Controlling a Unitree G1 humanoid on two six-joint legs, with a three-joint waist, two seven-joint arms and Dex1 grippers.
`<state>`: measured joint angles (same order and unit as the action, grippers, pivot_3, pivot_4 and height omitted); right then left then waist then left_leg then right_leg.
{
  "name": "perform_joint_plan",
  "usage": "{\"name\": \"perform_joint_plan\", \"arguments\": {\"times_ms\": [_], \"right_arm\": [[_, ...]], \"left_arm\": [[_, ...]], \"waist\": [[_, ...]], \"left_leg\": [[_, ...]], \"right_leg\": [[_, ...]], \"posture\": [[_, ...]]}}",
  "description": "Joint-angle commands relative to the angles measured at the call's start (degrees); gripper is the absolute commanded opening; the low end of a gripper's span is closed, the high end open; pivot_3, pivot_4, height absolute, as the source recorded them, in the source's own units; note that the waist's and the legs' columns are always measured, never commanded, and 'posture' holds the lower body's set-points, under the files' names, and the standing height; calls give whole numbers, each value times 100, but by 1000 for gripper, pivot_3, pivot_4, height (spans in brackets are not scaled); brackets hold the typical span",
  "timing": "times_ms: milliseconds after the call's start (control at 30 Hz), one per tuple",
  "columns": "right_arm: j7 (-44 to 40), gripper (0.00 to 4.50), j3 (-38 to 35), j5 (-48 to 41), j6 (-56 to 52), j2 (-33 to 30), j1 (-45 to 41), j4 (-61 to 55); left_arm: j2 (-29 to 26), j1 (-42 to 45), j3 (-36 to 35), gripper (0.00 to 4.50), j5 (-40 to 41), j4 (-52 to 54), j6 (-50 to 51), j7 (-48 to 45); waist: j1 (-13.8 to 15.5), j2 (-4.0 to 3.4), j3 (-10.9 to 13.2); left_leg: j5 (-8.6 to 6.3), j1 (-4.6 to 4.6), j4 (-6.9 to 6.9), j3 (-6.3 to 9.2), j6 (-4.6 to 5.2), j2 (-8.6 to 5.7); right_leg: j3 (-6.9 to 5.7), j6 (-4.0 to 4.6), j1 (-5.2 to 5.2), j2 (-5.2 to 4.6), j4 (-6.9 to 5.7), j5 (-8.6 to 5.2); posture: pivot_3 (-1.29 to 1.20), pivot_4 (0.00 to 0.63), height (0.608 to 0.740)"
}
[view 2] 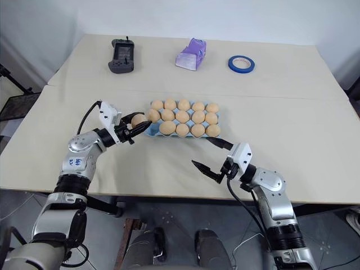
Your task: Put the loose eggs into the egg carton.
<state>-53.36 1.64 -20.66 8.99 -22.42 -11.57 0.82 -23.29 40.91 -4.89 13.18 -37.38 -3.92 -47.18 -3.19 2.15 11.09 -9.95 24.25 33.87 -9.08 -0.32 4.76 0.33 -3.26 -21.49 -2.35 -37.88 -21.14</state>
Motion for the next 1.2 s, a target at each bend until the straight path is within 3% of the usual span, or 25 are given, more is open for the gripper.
{"name": "perform_joint_plan", "arguments": {"times_ms": [33, 133, 833, 1000, 1200], "right_arm": [[99, 4500, -132, -28, 114, -28, 68, -298], [168, 4500, -113, -36, 56, -21, 88, -388], [119, 4500, -14, -88, -21, -4, 36, -429], [95, 4500, -1, -78, -16, 4, 18, -395], [86, 4500, -7, -64, -8, -3, 1, -393]], "left_arm": [[49, 145, 21, 3608, 27, -56, -84, -164], [101, 128, 27, 4490, 90, -18, -12, -272], [-395, -644, -417, 4490, 41, 125, -72, 97], [-263, -464, -331, 4490, 0, -36, -102, 125], [-59, 164, -275, 4490, -179, -1094, -349, 284]], "waist": [[3, 0, 0], [5, 0, 0], [16, 0, 0], [14, 0, 0], [17, 0, 0]], "left_leg": [[0, 0, 0, 0, 0, 0], [1, 1, 2, 0, 1, 0], [-5, 1, 4, 7, 6, 0], [-5, 1, 4, 7, 6, 0], [-5, 1, 6, 8, 7, -2]], "right_leg": [[0, 0, 0, 0, 0, 0], [-1, 0, 0, 0, 0, 0], [-5, 0, 3, -6, -4, 0], [-5, 0, 3, -6, -3, 0], [-6, 0, 3, -6, -4, 0]], "posture": [[0, 150, 740], [0, 150, 740], [0, 150, 740], [0, 150, 740], [0, 150, 740]]}}
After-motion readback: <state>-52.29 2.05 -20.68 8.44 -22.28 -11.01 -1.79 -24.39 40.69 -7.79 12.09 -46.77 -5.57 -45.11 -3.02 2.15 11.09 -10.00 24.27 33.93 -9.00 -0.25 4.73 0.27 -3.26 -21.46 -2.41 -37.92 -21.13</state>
